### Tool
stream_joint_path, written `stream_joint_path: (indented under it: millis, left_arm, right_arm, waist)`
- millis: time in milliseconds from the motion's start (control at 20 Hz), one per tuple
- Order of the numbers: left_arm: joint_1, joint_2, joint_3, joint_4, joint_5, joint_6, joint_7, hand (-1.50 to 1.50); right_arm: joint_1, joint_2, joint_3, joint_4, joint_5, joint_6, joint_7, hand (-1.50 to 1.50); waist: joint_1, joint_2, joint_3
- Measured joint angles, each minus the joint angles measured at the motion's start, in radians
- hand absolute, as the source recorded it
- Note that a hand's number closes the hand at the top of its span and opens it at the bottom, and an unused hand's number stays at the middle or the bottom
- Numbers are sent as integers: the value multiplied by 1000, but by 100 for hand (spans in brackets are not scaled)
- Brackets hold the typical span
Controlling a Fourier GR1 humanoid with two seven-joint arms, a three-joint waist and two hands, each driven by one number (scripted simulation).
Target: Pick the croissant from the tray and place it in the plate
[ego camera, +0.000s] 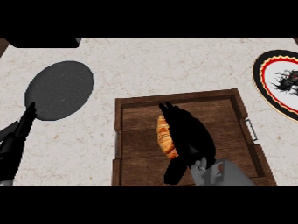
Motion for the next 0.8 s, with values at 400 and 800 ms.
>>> stream_joint_path:
  millis: [400,800]
  left_arm:
    - [-2,-25,53,-21,-34,-47,24,0]
    - [20,-63,107,-32,-81,-95,16,0]
  right_arm:
    - [23,45,-30,106,71,26,-59,-150]
    - [49,73,-85,181,131,23,-168,150]
  waist:
    - [0,0,0]
    - [0,-1,0]
